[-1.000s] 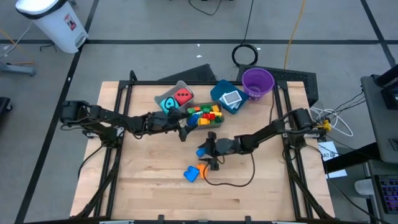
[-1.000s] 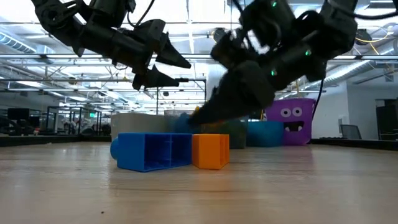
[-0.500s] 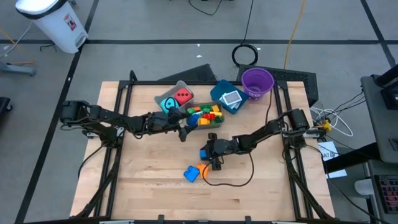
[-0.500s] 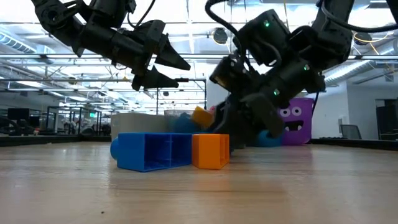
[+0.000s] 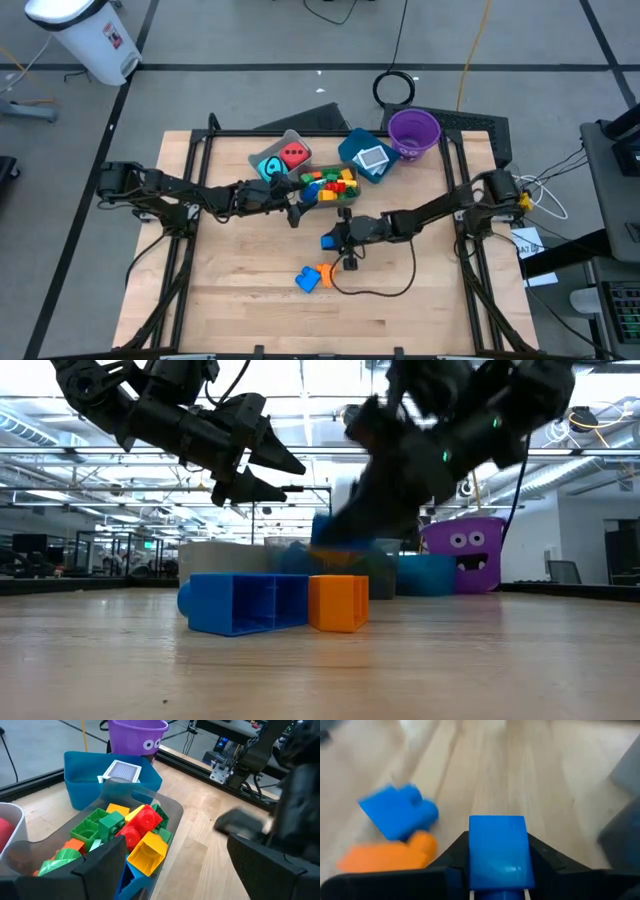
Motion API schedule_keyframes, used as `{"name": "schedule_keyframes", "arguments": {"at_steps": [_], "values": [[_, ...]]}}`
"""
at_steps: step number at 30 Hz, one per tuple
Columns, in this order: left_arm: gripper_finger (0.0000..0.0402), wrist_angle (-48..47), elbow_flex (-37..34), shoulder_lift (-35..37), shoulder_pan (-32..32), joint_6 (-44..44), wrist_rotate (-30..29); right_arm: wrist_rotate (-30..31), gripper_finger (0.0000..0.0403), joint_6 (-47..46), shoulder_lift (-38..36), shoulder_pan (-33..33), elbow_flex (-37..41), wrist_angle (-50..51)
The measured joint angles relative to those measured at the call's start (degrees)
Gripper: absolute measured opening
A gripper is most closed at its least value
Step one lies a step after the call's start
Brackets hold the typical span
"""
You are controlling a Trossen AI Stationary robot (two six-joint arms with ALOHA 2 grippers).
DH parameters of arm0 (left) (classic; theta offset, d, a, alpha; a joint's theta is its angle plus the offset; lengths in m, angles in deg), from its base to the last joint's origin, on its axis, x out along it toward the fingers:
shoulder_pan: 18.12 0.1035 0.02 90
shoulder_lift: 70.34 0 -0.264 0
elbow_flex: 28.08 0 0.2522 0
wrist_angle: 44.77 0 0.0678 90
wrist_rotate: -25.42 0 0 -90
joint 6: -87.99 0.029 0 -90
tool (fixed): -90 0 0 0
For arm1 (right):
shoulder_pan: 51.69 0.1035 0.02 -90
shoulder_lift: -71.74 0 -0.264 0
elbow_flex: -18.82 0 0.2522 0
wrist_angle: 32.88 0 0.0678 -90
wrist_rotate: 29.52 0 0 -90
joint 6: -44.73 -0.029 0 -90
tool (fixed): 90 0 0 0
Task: Pick & Place Toys
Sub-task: Put the light blue block into the black bin
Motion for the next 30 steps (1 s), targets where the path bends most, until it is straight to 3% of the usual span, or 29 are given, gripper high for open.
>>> {"name": "schedule_keyframes", "arguments": {"at_steps": [3, 9, 12, 24, 30], "values": [[0.0349, 0.0, 0.0, 0.0, 0.0, -0.1, 0.0, 0.9, 0.0104, -1.0, -4.0, 0.0, 0.0, -0.5], [0.0349, 0.0, 0.0, 0.0, 0.0, -0.5, 0.0, 14.2, 0.0106, 0.3, -10.5, -0.8, 0.0, -0.8], [0.0349, 0.1, 0.0, 0.0, 0.0, -1.1, 0.0, 18.0, 0.0099, 1.9, -11.8, -2.7, 0.0, -0.9], [0.0349, -0.4, 0.0, 0.0, 0.0, -1.1, 0.0, 19.7, 0.0114, -5.2, -11.9, -16.0, 6.0, -0.4], [0.0349, -0.4, 0.0, 0.0, 0.0, -0.9, 0.0, 19.5, 0.0125, -8.3, -11.9, -18.2, 11.3, -4.3]]}}
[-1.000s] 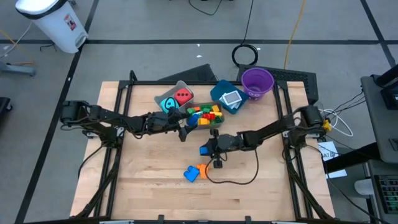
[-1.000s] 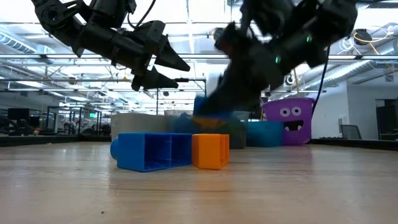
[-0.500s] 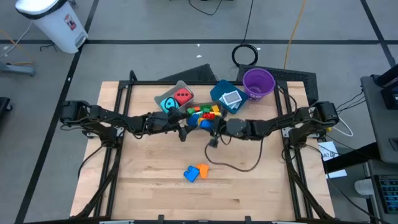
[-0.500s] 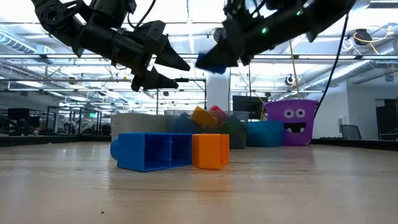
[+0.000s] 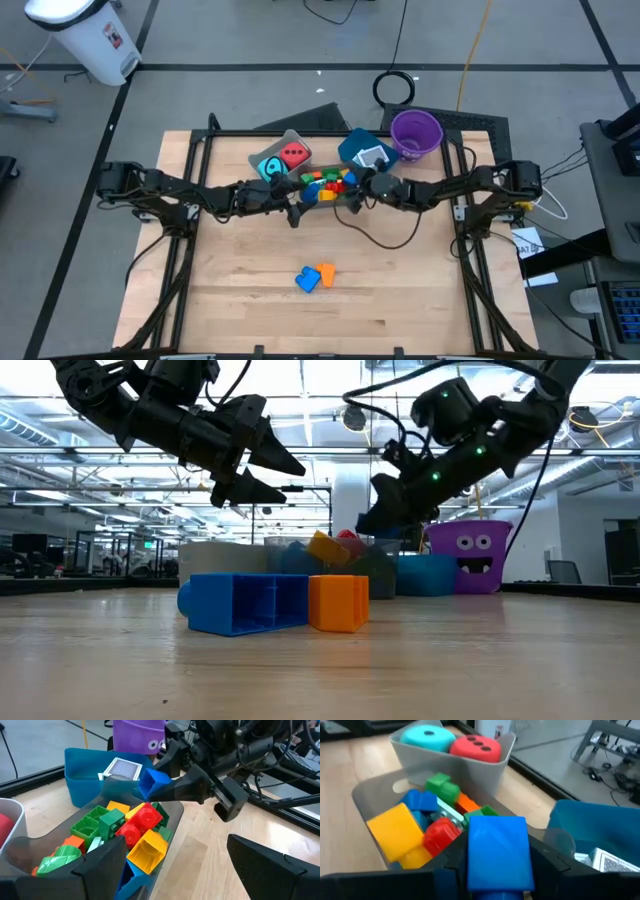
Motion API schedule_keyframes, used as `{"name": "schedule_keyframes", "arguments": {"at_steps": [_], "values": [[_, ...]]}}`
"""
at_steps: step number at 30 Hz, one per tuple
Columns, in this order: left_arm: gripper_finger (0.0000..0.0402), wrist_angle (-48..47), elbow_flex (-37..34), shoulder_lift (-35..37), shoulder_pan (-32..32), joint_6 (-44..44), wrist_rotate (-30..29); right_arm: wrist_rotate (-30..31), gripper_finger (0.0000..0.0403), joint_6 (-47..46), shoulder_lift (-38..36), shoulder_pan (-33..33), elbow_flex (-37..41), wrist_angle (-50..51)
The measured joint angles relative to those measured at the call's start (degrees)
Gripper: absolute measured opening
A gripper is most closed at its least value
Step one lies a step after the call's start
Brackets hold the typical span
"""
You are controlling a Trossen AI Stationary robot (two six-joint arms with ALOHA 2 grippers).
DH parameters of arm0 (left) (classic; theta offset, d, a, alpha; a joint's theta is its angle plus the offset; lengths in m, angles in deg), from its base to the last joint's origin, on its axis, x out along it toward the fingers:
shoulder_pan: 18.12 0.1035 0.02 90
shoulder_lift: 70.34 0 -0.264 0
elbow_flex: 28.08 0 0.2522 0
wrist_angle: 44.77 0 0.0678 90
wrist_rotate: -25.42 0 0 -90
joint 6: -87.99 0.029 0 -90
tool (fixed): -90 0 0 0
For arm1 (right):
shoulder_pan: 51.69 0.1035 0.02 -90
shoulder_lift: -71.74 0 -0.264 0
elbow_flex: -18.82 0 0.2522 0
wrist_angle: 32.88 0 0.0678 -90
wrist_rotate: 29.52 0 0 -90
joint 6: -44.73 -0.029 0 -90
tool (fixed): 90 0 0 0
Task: Pick & Place Toys
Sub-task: Put the light blue block into the black bin
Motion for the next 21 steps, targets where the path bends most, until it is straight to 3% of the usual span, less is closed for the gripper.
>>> {"name": "schedule_keyframes", "arguments": {"at_steps": [6, 12, 17, 21], "values": [[0.0349, 0.0, 0.0, 0.0, 0.0, 0.0, 0.0, -0.2, 0.0204, 2.3, 0.0, 2.7, 2.5, -11.8], [0.0349, 0.0, 0.0, 0.0, 0.0, -0.4, 0.0, -1.6, 0.0279, 5.1, 0.0, 5.8, 2.5, -16.9], [0.0349, -1.3, 0.0, 0.0, 0.0, -0.9, 0.5, -11.3, 0.0304, 5.6, 0.0, 8.3, 2.5, -19.1], [0.0349, -2.1, 0.0, 0.0, -0.7, -4.5, 9.9, -12.1, 0.0304, 5.6, 0.0, 9.8, 2.5, -18.7]]}}
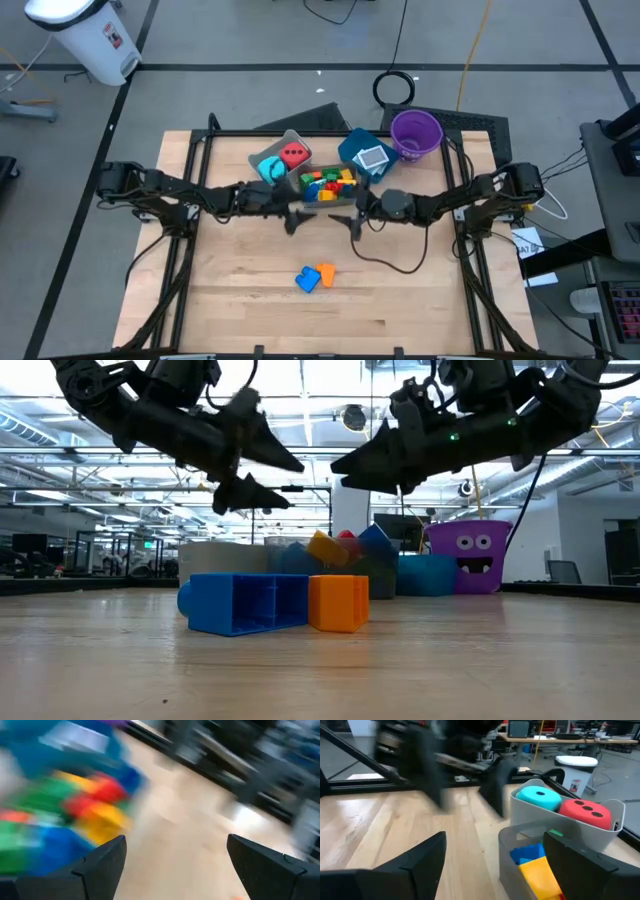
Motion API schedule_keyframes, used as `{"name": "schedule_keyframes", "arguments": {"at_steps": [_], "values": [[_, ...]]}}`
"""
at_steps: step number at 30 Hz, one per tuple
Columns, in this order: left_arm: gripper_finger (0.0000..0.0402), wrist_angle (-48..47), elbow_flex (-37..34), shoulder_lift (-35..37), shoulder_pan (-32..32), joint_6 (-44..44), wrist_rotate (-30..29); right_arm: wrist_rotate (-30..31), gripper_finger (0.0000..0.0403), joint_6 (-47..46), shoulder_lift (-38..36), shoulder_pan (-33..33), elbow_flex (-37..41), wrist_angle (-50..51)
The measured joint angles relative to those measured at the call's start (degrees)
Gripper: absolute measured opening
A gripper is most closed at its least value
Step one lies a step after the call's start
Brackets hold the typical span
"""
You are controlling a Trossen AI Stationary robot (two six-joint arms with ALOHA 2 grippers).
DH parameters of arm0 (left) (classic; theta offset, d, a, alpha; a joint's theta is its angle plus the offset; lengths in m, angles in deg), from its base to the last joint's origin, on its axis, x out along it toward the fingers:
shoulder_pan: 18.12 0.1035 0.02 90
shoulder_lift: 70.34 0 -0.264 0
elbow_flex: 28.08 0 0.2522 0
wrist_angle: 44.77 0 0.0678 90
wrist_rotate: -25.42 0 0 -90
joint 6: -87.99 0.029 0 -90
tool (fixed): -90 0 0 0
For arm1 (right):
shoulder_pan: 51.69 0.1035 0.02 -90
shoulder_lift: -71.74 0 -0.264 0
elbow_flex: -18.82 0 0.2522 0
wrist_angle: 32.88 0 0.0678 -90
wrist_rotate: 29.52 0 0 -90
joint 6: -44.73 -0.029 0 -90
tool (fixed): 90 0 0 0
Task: Pick & Place Toys
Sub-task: Put the light blue block into the black bin
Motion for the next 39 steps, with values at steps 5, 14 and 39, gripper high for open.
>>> {"name": "schedule_keyframes", "arguments": {"at_steps": [5, 14, 39], "values": [[0.0349, -2.1, 0.6, 0.0, -8.3, 2.1, 8.2, 0.0, 0.0295, 1.7, 0.0, 0.4, 0.0, 1.3], [0.0349, -9.7, 1.9, -0.1, -27.5, 17.7, -2.0, 0.1, 0.0286, 2.1, 0.0, 0.4, 0.0, 1.0], [0.0348, -7.8, 9.1, -21.6, -23.2, 5.2, 17.4, 0.1, 0.0279, 2.1, 0.0, 0.4, 0.0, 2.2]]}}
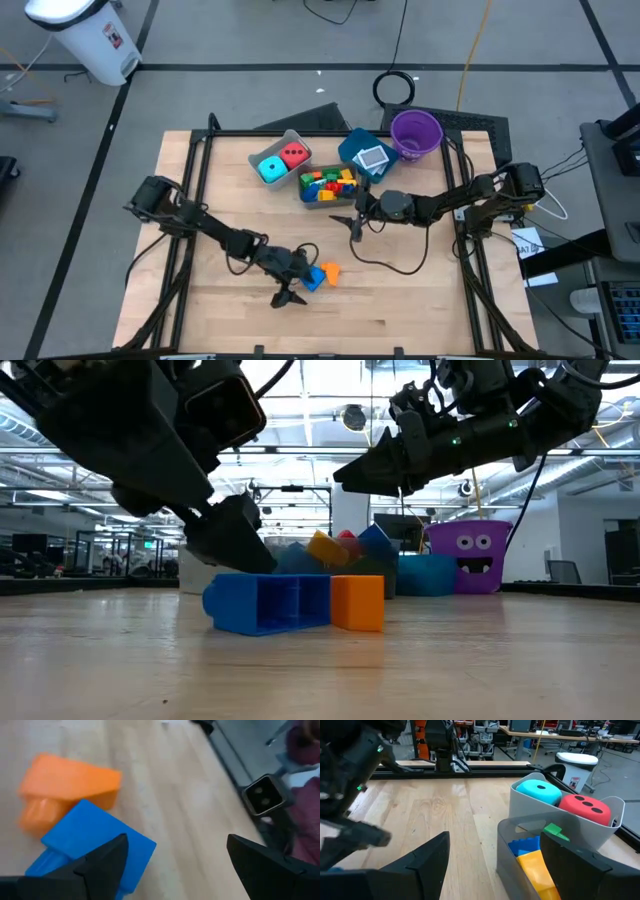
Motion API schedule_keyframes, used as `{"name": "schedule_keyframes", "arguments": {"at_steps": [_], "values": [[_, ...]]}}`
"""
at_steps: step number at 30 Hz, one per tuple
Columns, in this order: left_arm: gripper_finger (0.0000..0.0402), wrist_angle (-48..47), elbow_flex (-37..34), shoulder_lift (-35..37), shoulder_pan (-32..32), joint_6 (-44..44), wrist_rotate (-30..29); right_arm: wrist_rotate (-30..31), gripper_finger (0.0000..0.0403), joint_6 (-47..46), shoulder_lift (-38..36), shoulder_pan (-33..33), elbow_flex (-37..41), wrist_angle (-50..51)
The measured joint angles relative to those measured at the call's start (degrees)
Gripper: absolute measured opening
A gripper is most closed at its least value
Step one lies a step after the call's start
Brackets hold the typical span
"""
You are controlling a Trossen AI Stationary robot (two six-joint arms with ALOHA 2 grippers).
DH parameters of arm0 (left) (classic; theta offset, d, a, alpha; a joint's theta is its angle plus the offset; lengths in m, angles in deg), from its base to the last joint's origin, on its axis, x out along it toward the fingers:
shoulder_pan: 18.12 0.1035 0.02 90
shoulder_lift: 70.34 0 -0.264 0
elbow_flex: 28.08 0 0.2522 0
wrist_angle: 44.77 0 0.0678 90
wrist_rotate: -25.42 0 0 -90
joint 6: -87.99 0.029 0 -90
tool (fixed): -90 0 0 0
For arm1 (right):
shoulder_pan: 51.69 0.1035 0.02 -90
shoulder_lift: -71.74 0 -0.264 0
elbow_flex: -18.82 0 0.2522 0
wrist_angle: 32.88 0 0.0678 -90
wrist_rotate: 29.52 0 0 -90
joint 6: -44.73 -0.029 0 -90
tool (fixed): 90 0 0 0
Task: Pick & Place Toys
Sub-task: Put the light blue block into the black bin
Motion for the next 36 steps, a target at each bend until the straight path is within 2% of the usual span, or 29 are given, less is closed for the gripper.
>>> {"name": "schedule_keyframes", "arguments": {"at_steps": [2, 4, 9, 13, 18, 21, 24, 29, 36], "values": [[0.0348, -4.1, -0.1, 2.3, 0.6, 0.6, -0.9, 0.0, 0.0278, 0.0, 0.0, 0.0, 0.0, 0.1], [0.0348, -9.8, -0.2, 5.6, 0.8, 0.9, -4.5, 0.0, 0.0278, 0.0, 0.0, 0.0, 0.0, 0.1], [0.0349, -24.1, -0.7, 15.6, 0.6, 0.3, -20.1, 0.0, 0.0278, 0.0, 0.0, 0.0, 0.0, 0.0], [0.0349, -30.1, -0.5, 21.7, 0.4, -6.9, -28.7, 0.0, 0.0278, 0.0, 0.0, 0.0, 0.0, 0.0], [0.0349, -39.0, -0.5, 21.8, 0.4, -15.7, -35.5, 0.0, 0.0279, 0.0, 0.0, 0.0, 0.0, 0.0], [0.0349, -41.5, -0.6, 19.8, 1.7, -24.8, -36.7, 0.0, 0.0279, 0.0, 0.0, 0.0, 0.0, 0.1], [0.0349, -40.6, -0.5, 18.5, 3.6, -30.3, -37.0, 0.0, 0.0279, 0.0, 0.0, 0.0, 0.0, 0.1], [0.0349, -40.3, -0.5, 16.1, 6.4, -36.0, -35.7, 0.0, 0.0279, 0.0, 0.0, 0.0, 0.0, -0.2], [0.0349, -40.6, -0.5, 11.4, 8.6, -37.1, -33.3, 0.0, 0.0279, 0.0, 0.0, 0.0, 0.0, 0.2]]}}
